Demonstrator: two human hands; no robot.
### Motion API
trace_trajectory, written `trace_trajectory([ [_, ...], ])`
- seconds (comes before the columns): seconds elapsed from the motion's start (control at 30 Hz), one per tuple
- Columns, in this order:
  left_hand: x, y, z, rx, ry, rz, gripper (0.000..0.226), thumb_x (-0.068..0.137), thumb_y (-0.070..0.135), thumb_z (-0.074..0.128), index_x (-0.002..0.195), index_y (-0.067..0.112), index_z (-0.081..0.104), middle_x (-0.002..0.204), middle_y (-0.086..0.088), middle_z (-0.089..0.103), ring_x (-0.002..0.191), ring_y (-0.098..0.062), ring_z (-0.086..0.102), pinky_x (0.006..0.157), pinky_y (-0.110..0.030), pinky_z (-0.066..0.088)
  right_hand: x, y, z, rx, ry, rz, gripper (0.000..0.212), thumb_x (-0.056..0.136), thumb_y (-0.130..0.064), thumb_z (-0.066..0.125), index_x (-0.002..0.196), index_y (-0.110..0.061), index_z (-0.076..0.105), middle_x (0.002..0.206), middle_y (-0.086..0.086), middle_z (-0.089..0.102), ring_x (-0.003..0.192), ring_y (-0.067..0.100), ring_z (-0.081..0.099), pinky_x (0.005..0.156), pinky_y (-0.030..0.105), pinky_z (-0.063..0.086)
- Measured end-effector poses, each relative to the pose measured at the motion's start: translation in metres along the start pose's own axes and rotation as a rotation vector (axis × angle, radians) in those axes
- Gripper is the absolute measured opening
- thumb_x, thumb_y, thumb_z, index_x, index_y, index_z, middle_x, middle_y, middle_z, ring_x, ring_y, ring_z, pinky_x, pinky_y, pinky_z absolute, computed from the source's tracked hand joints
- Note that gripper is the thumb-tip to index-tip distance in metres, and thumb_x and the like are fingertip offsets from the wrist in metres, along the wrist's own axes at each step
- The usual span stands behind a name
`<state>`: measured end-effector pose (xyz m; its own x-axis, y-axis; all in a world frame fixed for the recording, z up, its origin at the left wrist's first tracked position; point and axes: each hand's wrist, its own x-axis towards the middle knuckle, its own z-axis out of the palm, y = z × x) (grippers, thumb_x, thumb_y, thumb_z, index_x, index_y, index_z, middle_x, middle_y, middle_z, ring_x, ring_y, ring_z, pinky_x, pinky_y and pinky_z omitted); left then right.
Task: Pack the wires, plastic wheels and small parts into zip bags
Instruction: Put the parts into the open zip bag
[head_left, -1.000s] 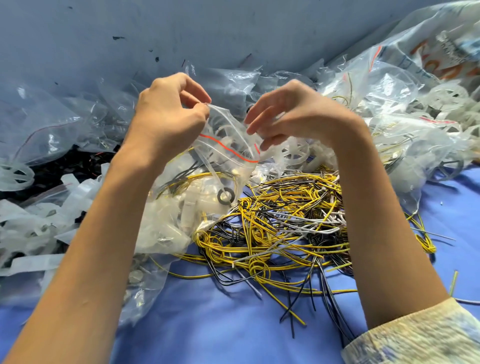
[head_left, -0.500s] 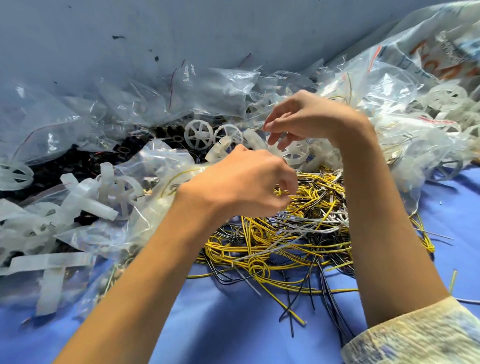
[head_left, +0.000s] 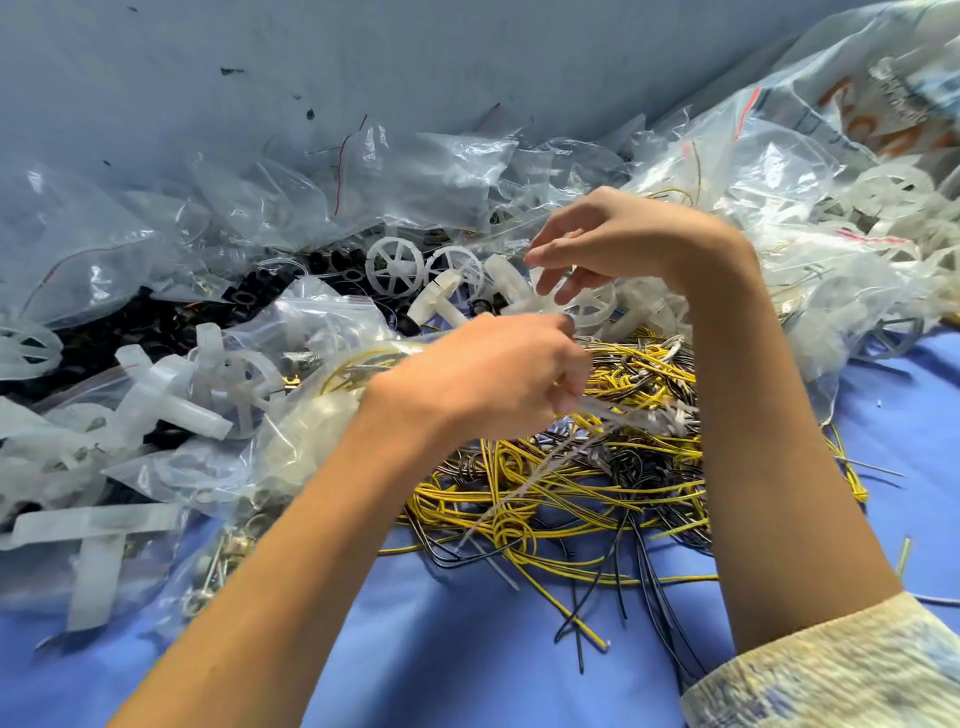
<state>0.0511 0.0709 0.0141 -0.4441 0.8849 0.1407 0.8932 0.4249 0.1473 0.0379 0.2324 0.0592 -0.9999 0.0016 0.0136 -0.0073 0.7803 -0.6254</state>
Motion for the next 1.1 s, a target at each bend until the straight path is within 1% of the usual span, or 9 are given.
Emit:
trace_trajectory([
  [0.1, -0.006, -0.014, -0.016, -0.129, 0.081, -0.020, 0.011, 0.091, 0.010, 0.058, 0.089, 0.021, 0.062, 0.088, 0.010, 0.054, 0.081, -0.010, 0.052, 0.075, -0.032, 0.046, -0.003, 0.000, -0.001, 0.015, -0.062, -0.046, 0.021, 0.093, -0.033, 0.058, 0.102, -0.017, 0.069, 0.084, -0.006, 0.073, 0.072, 0.002, 0.069, 0.069, 0.017, 0.053],
  [0.17, -0.009, -0.022, -0.024, -0.187, 0.177, -0.051, 0.017, 0.090, 0.005, 0.057, 0.085, 0.021, 0.059, 0.081, 0.008, 0.060, 0.076, -0.012, 0.056, 0.070, -0.031, 0.046, -0.005, -0.002, 0.001, 0.076, -0.107, -0.097, 0.023, 0.094, -0.036, 0.054, 0.093, -0.020, 0.070, 0.077, -0.008, 0.071, 0.069, 0.002, 0.066, 0.071, 0.019, 0.054],
  [0.37, -0.019, -0.038, -0.038, -0.277, 0.368, -0.210, 0.022, 0.092, 0.006, 0.051, 0.078, 0.023, 0.054, 0.067, 0.009, 0.066, 0.066, -0.011, 0.064, 0.068, -0.032, 0.051, -0.013, -0.007, -0.004, 0.171, -0.181, -0.209, 0.052, 0.081, -0.058, 0.041, 0.088, -0.016, 0.072, 0.081, -0.004, 0.075, 0.078, 0.014, 0.072, 0.075, 0.026, 0.055],
  [0.47, -0.023, -0.046, -0.044, -0.331, 0.436, -0.299, 0.029, 0.095, 0.007, 0.048, 0.072, 0.025, 0.049, 0.064, 0.005, 0.062, 0.054, -0.004, 0.065, 0.055, -0.020, 0.048, -0.017, -0.003, -0.007, 0.197, -0.241, -0.223, 0.047, 0.083, -0.057, 0.052, 0.090, -0.015, 0.071, 0.074, -0.008, 0.073, 0.068, 0.005, 0.068, 0.060, 0.014, 0.050],
  [0.57, -0.026, -0.050, -0.048, -0.388, 0.478, -0.347, 0.028, 0.097, 0.009, 0.047, 0.073, 0.022, 0.050, 0.064, 0.003, 0.058, 0.052, -0.009, 0.067, 0.045, -0.011, 0.039, -0.020, 0.001, -0.011, 0.170, -0.308, -0.238, 0.032, 0.077, -0.040, 0.071, 0.095, -0.013, 0.072, 0.079, -0.003, 0.074, 0.071, 0.006, 0.068, 0.062, 0.012, 0.049],
  [0.7, -0.027, -0.050, -0.047, -0.373, 0.424, -0.377, 0.025, 0.097, 0.013, 0.050, 0.074, 0.023, 0.052, 0.066, 0.005, 0.062, 0.053, -0.006, 0.067, 0.046, -0.009, 0.038, -0.018, 0.004, -0.012, 0.163, -0.234, -0.232, 0.029, 0.076, -0.027, 0.068, 0.100, -0.012, 0.070, 0.080, -0.003, 0.074, 0.072, 0.007, 0.068, 0.066, 0.015, 0.052],
  [0.93, -0.027, -0.042, -0.047, -0.331, 0.303, -0.315, 0.020, 0.092, 0.024, 0.059, 0.073, 0.029, 0.059, 0.071, 0.008, 0.066, 0.059, -0.002, 0.067, 0.066, -0.023, 0.050, -0.015, 0.008, -0.014, 0.223, -0.054, -0.191, 0.014, 0.090, -0.009, 0.061, 0.101, -0.009, 0.070, 0.071, -0.002, 0.069, 0.062, 0.006, 0.063, 0.059, 0.013, 0.048],
  [1.03, -0.025, -0.038, -0.047, -0.303, 0.236, -0.270, 0.012, 0.089, 0.030, 0.063, 0.077, 0.029, 0.062, 0.070, 0.010, 0.065, 0.058, 0.005, 0.058, 0.060, -0.011, 0.043, -0.014, 0.011, -0.014, 0.178, -0.034, -0.172, 0.013, 0.090, -0.009, 0.060, 0.099, -0.009, 0.070, 0.076, 0.001, 0.069, 0.065, 0.006, 0.063, 0.063, 0.015, 0.050],
  [1.1, -0.026, -0.037, -0.046, -0.269, 0.163, -0.243, 0.006, 0.085, 0.033, 0.066, 0.083, 0.028, 0.066, 0.082, 0.011, 0.062, 0.065, 0.007, 0.053, 0.059, -0.003, 0.036, -0.011, 0.014, -0.013, 0.090, -0.033, -0.147, 0.010, 0.090, -0.018, 0.063, 0.095, -0.014, 0.070, 0.082, 0.004, 0.072, 0.072, 0.009, 0.064, 0.071, 0.022, 0.049],
])
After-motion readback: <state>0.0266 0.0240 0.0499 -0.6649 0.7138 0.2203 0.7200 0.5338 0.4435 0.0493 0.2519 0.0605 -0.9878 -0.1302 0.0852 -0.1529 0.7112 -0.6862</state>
